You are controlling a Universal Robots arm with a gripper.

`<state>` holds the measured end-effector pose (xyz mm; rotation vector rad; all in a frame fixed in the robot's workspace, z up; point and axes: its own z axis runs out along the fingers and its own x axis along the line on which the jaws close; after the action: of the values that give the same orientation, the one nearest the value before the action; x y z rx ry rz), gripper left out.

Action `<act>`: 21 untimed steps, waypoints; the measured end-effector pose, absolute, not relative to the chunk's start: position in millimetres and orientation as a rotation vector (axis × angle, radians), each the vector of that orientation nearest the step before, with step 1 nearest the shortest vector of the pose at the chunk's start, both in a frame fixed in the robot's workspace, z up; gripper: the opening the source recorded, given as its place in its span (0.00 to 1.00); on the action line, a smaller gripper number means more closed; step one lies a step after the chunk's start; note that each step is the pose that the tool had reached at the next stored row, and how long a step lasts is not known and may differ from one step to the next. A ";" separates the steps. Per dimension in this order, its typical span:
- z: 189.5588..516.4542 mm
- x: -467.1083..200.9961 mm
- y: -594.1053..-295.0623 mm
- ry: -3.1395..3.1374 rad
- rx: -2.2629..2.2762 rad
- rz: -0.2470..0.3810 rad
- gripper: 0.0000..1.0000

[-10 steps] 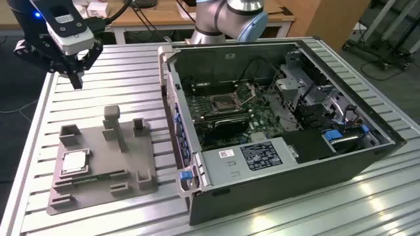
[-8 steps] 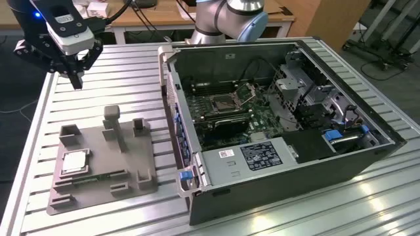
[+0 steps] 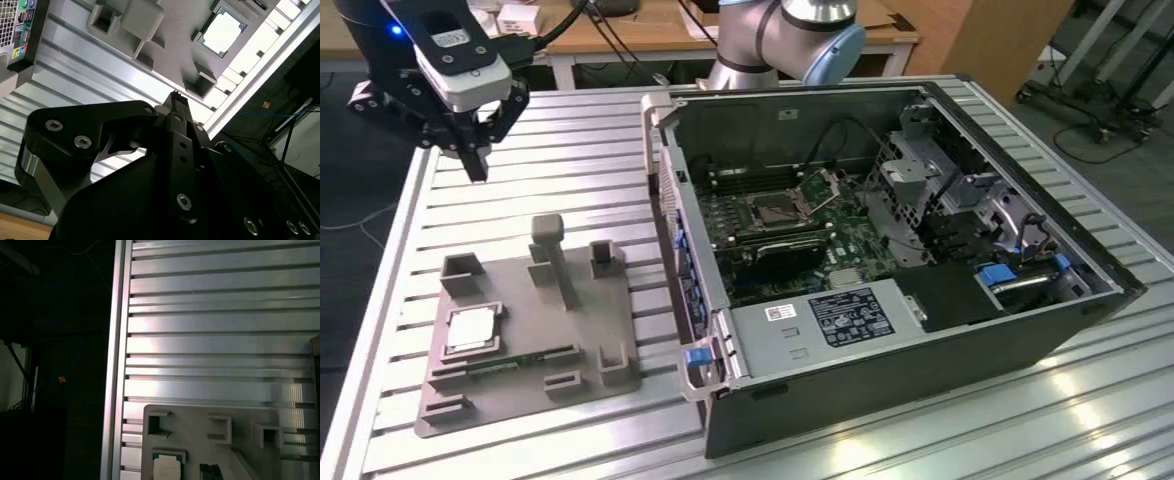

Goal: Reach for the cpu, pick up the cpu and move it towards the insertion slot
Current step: 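Reach for the cpu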

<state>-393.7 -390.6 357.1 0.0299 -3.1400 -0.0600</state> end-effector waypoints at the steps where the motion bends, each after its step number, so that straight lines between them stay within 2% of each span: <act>1: 357.1 -394.2 -390.6 -3.140 0.030 -0.060 0.11; 21: 356.8 -406.7 -391.0 -3.140 0.030 -0.060 0.11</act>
<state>-406.7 -391.0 356.8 0.0300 -3.1400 -0.0600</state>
